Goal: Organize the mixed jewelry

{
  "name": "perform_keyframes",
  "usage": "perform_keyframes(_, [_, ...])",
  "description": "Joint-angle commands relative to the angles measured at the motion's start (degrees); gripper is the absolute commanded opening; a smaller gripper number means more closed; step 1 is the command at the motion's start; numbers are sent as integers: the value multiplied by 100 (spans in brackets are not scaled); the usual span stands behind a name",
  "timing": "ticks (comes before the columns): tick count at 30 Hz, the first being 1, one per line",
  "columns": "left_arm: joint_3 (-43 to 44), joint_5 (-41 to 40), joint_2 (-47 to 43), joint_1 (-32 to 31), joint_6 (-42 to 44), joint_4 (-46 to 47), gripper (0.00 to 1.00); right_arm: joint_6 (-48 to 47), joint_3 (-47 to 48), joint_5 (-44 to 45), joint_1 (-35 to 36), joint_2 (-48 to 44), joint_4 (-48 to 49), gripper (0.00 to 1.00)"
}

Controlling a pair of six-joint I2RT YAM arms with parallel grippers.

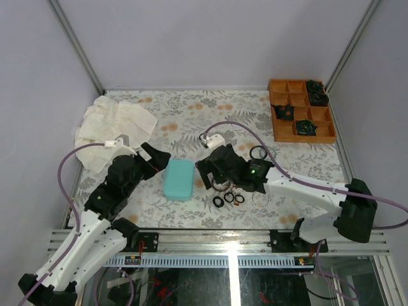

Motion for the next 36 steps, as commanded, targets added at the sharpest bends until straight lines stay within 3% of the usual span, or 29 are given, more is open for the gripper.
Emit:
perform_keyframes(1, [465, 57, -337, -22, 153, -555, 100, 409, -447, 940, 9, -856, -316, 99])
perform_keyframes(5, [618, 51, -656, -24, 125, -898, 100, 763, -980, 1813, 11, -1811, -809, 99])
perform_keyframes(13, [857, -13, -914, -21, 100, -1454, 100, 1529, -1419, 2625, 9, -3414, -2155, 100])
perform_keyframes(19, [858, -111, -1039, -26, 128, -1611, 100, 1511, -1706, 2651, 9, -4432, -2080, 100])
perform_keyframes(36, [677, -149, -1072, -24, 67, -1547, 100, 1409, -1728, 2740, 8, -4266, -2025, 100])
